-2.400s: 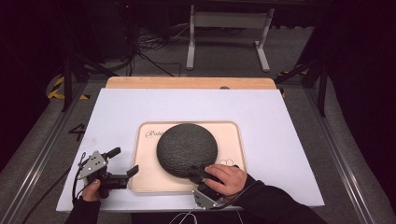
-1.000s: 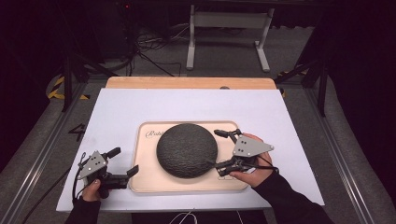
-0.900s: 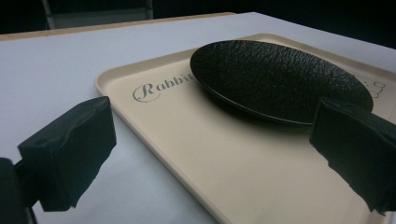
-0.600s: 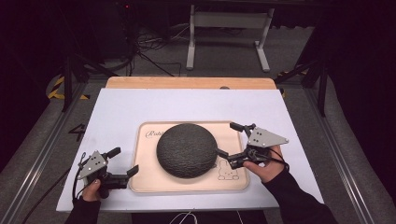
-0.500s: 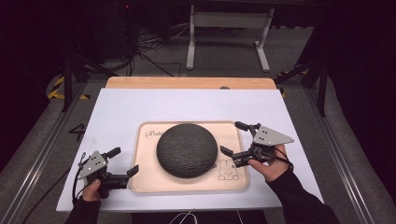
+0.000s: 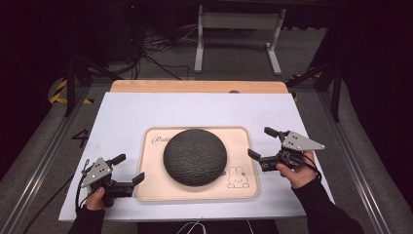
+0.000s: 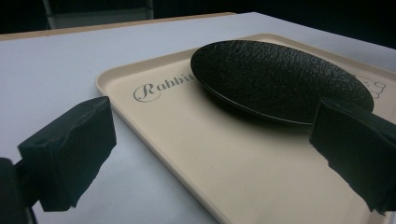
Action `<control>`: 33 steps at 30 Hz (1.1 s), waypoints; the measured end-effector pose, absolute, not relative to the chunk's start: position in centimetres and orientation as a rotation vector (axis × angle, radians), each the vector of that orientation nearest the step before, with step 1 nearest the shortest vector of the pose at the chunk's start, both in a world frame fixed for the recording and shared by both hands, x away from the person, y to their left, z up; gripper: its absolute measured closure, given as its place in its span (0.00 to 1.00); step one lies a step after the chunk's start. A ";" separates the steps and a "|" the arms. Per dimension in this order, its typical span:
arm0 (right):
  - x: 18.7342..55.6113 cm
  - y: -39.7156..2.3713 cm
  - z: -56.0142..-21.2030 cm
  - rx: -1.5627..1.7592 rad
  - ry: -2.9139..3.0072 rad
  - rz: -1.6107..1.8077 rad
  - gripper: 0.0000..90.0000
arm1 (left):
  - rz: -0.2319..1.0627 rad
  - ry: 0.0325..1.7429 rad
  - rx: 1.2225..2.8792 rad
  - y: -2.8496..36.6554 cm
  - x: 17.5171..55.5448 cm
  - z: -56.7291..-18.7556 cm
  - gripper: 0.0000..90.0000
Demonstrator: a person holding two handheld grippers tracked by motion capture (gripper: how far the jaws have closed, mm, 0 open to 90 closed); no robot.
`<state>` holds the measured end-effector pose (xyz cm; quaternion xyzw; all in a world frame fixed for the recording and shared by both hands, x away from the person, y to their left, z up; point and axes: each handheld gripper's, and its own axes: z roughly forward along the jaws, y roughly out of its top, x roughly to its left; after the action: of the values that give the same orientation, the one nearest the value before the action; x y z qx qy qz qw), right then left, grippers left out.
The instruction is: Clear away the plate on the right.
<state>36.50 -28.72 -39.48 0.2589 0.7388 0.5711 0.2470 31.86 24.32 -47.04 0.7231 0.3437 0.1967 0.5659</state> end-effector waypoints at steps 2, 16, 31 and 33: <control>36.5 -29.3 -39.8 0.721 2.010 1.548 0.04 | 0.463 0.808 1.700 24.3 31.9 -47.0 0.01; 36.5 -32.3 -42.8 0.800 2.000 1.509 0.03 | 0.463 0.811 1.698 24.3 31.9 -47.0 0.01; 36.4 -33.5 -45.3 0.886 2.053 1.459 0.02 | 0.463 0.808 1.702 24.3 31.9 -47.0 0.01; 36.6 -33.6 -45.3 0.926 2.044 1.468 0.02 | 0.464 0.809 1.700 24.3 31.8 -47.0 0.01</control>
<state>36.64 -33.57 -45.34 0.3363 0.7422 0.5330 0.2281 31.84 24.30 -47.04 0.7229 0.3439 0.1972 0.5660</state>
